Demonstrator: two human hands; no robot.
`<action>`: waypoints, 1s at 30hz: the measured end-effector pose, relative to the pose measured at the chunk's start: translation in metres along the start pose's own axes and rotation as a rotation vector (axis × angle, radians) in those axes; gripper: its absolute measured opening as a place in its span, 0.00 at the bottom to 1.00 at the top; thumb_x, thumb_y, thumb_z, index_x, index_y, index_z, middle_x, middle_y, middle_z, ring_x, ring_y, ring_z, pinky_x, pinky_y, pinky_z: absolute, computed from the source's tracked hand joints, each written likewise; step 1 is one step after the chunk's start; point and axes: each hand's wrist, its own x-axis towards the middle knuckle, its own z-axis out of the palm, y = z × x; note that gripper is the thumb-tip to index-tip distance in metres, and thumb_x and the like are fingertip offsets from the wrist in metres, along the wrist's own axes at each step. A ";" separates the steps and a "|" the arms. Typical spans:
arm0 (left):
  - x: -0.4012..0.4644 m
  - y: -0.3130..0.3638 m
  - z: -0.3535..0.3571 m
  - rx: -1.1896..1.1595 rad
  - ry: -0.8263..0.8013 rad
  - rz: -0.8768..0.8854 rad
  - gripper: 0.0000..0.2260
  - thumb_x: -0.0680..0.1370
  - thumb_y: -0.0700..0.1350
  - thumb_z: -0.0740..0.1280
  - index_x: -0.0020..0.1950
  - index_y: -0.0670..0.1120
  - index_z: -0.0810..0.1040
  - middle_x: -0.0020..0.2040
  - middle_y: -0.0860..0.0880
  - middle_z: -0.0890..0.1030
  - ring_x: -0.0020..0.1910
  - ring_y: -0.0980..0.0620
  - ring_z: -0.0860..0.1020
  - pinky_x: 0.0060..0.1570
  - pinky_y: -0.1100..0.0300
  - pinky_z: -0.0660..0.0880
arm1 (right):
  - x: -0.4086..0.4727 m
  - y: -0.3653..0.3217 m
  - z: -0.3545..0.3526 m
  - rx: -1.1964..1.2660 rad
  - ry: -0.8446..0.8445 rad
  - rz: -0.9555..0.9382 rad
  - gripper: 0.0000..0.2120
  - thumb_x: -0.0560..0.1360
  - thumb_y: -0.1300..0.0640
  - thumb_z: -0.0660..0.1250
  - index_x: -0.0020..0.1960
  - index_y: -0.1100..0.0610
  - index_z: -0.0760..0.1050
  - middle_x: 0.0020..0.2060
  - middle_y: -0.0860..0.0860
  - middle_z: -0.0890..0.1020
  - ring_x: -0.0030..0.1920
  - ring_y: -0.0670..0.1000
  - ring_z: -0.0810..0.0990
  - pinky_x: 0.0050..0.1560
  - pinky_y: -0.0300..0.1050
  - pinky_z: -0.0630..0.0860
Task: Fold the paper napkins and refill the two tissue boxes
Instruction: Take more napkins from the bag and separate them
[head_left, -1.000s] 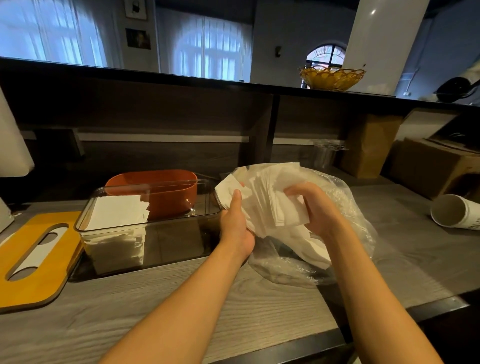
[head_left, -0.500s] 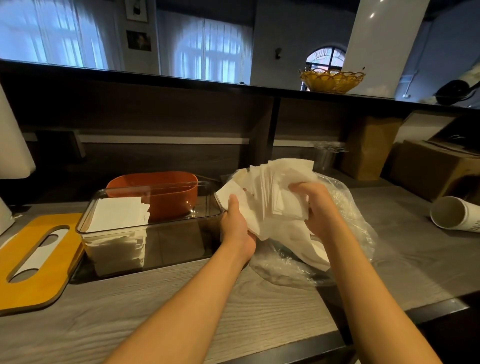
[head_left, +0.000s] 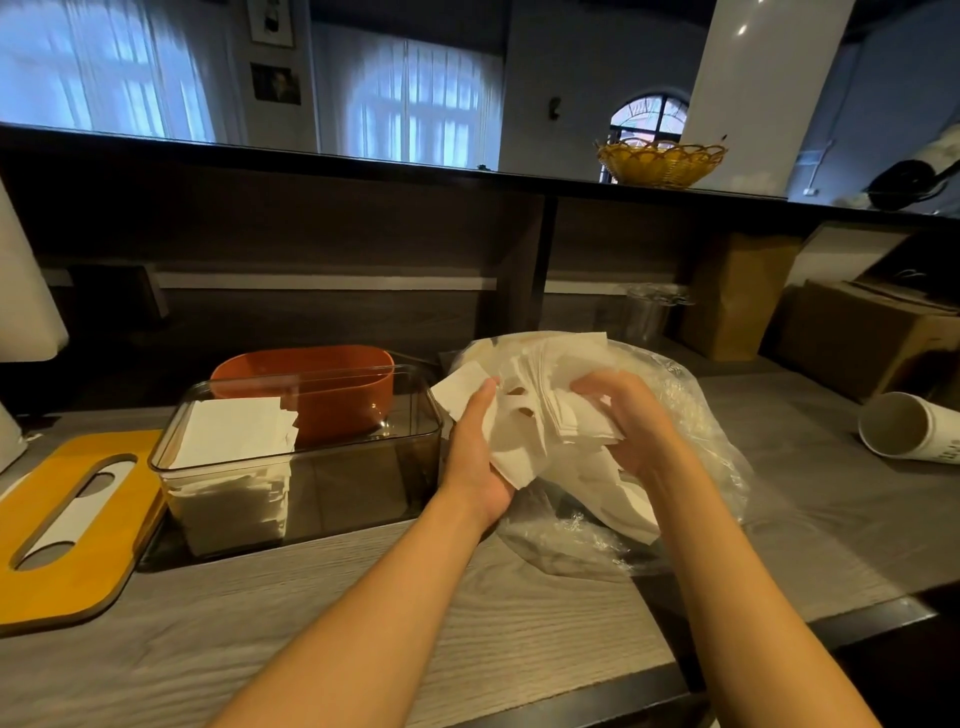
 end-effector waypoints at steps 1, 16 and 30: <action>0.001 -0.001 -0.001 0.015 -0.018 -0.005 0.10 0.80 0.51 0.66 0.59 0.50 0.81 0.52 0.44 0.86 0.50 0.43 0.83 0.49 0.47 0.80 | 0.001 0.000 -0.001 0.002 0.019 -0.012 0.04 0.74 0.64 0.66 0.47 0.61 0.79 0.42 0.54 0.81 0.39 0.52 0.81 0.34 0.44 0.76; 0.003 -0.001 -0.003 0.212 0.022 -0.203 0.22 0.80 0.61 0.64 0.69 0.51 0.77 0.55 0.42 0.85 0.49 0.42 0.84 0.42 0.48 0.81 | -0.006 0.004 -0.017 0.531 -0.329 0.060 0.18 0.55 0.61 0.79 0.39 0.61 0.75 0.36 0.54 0.73 0.33 0.50 0.78 0.33 0.40 0.76; -0.010 0.000 -0.001 0.173 -0.242 -0.147 0.26 0.79 0.64 0.58 0.67 0.48 0.78 0.60 0.39 0.83 0.52 0.41 0.83 0.48 0.44 0.80 | 0.000 -0.001 -0.007 -0.060 0.035 0.007 0.03 0.72 0.64 0.64 0.42 0.61 0.77 0.39 0.55 0.78 0.37 0.52 0.78 0.35 0.44 0.71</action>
